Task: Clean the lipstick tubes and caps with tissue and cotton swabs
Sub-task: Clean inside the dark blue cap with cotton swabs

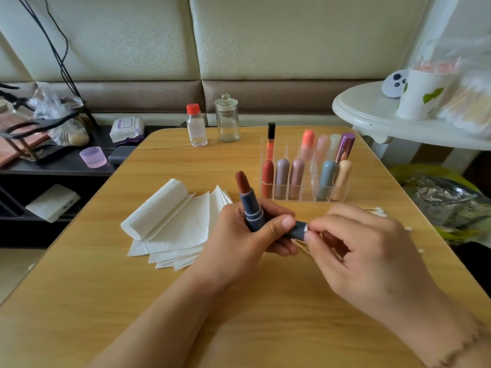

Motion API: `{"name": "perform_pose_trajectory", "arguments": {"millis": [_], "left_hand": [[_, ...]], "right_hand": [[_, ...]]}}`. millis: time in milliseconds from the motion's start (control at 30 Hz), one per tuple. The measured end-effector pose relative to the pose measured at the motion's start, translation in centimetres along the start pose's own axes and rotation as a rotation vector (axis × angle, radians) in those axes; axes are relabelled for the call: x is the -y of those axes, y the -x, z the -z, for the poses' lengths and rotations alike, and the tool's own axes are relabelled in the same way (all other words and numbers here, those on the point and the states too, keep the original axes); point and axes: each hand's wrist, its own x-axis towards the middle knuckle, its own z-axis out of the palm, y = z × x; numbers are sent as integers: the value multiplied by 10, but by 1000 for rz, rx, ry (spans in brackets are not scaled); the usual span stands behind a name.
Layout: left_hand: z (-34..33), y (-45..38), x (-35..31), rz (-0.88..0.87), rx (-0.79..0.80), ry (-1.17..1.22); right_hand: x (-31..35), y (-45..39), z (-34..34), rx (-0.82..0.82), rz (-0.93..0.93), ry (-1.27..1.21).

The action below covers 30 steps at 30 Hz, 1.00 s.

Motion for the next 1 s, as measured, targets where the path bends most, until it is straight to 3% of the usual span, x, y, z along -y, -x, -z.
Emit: {"name": "perform_pose_trajectory", "arguments": {"millis": [100, 267, 367, 567, 733, 900, 1000], "left_hand": [[1, -1, 3, -6, 11, 16], [3, -2, 7, -83, 16, -37], [2, -2, 7, -75, 9, -28], [5, -5, 3, -24, -80, 58], [12, -7, -4, 65, -140, 378], [16, -9, -6, 85, -153, 638], [20, -11, -6, 97, -202, 735]], "right_hand": [[5, 0, -5, 73, -257, -225], [7, -12, 2, 256, -1088, -1089], [5, -17, 4, 333, -1308, -1389], [-7, -19, 14, 255, -1344, -1491], [-11, -18, 16, 61, -1188, -1347], [-5, -10, 0, 52, -868, -920], [-3, 0, -16, 6, -573, -460]]}}
